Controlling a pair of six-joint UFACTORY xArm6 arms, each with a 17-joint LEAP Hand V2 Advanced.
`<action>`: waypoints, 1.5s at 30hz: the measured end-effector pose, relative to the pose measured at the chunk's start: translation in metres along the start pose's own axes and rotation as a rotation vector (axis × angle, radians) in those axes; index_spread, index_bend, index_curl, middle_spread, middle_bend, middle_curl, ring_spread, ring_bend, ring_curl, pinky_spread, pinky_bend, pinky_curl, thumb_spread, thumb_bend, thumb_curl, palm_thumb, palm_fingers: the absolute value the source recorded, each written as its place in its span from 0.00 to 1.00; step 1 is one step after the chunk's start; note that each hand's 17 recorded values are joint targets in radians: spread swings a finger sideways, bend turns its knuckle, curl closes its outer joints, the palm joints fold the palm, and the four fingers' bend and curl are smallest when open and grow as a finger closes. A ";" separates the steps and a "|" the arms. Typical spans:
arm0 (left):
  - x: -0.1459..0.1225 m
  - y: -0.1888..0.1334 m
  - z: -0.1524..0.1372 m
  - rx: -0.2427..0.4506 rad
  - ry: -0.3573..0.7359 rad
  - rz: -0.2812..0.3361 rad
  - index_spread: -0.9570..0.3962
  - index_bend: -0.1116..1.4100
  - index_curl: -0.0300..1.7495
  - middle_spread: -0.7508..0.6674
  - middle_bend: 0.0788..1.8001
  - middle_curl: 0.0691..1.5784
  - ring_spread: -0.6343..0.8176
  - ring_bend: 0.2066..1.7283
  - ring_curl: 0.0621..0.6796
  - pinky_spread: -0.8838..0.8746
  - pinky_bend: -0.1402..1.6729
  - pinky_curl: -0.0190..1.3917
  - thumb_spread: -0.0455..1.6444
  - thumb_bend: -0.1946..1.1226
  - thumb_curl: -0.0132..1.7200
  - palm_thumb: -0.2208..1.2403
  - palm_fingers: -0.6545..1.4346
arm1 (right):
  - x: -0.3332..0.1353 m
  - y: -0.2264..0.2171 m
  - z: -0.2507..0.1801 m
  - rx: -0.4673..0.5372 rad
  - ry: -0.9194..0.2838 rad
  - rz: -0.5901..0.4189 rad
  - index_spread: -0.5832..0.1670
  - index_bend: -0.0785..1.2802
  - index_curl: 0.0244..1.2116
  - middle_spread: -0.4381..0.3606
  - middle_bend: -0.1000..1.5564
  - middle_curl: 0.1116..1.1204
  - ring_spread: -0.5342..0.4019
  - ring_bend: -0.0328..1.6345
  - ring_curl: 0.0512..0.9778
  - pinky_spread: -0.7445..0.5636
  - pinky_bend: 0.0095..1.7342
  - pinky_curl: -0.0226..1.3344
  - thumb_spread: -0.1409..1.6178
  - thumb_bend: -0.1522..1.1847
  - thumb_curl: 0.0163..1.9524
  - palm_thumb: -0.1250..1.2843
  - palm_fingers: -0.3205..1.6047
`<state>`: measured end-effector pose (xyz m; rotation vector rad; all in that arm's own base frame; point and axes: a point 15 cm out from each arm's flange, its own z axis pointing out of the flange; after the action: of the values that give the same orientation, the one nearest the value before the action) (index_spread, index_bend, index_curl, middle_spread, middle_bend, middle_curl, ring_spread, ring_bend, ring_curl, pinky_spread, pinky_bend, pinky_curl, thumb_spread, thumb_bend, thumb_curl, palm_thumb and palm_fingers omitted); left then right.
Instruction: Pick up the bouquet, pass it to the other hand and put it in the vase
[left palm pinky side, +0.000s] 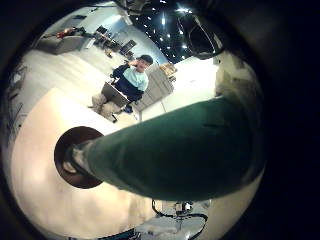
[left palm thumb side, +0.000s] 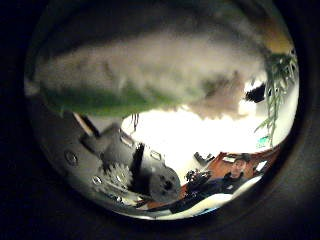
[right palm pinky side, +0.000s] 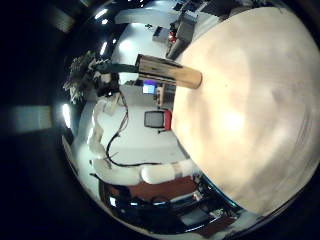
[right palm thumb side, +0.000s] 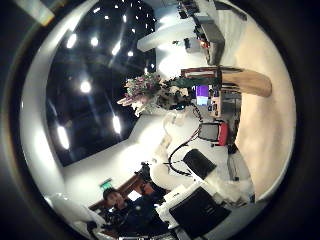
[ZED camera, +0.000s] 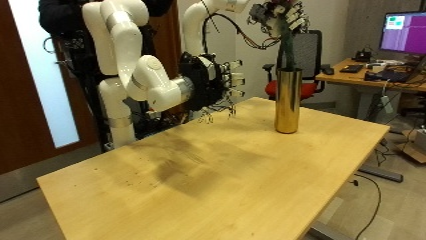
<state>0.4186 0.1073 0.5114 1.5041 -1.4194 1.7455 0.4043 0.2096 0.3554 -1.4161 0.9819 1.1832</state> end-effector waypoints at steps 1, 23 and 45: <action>-0.003 -0.001 -0.006 0.014 -0.006 0.003 0.75 0.53 0.02 0.60 0.20 0.38 0.55 0.45 0.47 0.58 0.38 0.42 0.49 0.09 0.33 0.45 0.14 | 0.000 0.000 0.000 -0.001 0.000 0.000 0.36 0.18 0.20 0.64 0.17 0.14 0.72 0.18 0.23 0.77 0.15 0.26 0.63 0.10 0.23 0.65 0.15; -0.053 0.027 -0.107 0.123 -0.100 -0.083 0.78 0.15 0.10 0.90 0.05 0.10 0.84 0.15 0.22 0.84 0.21 0.25 0.49 0.12 0.20 0.35 0.26 | -0.008 0.003 0.021 -0.054 -0.008 -0.009 0.39 0.19 0.23 0.65 0.17 0.15 0.71 0.18 0.24 0.76 0.15 0.26 0.63 0.10 0.23 0.66 0.17; -0.023 0.120 -0.129 0.129 -0.124 -0.128 0.77 0.16 0.12 0.90 0.05 0.09 0.84 0.13 0.25 0.84 0.20 0.24 0.49 0.12 0.20 0.34 0.27 | -0.148 -0.052 0.061 -0.179 0.060 -0.182 0.40 0.19 0.24 0.65 0.17 0.16 0.70 0.17 0.24 0.76 0.15 0.26 0.63 0.10 0.25 0.69 0.18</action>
<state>0.2674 0.1811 0.4561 1.7582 -1.2575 1.7205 0.4165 0.2763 0.5100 -1.6543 0.7836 1.1206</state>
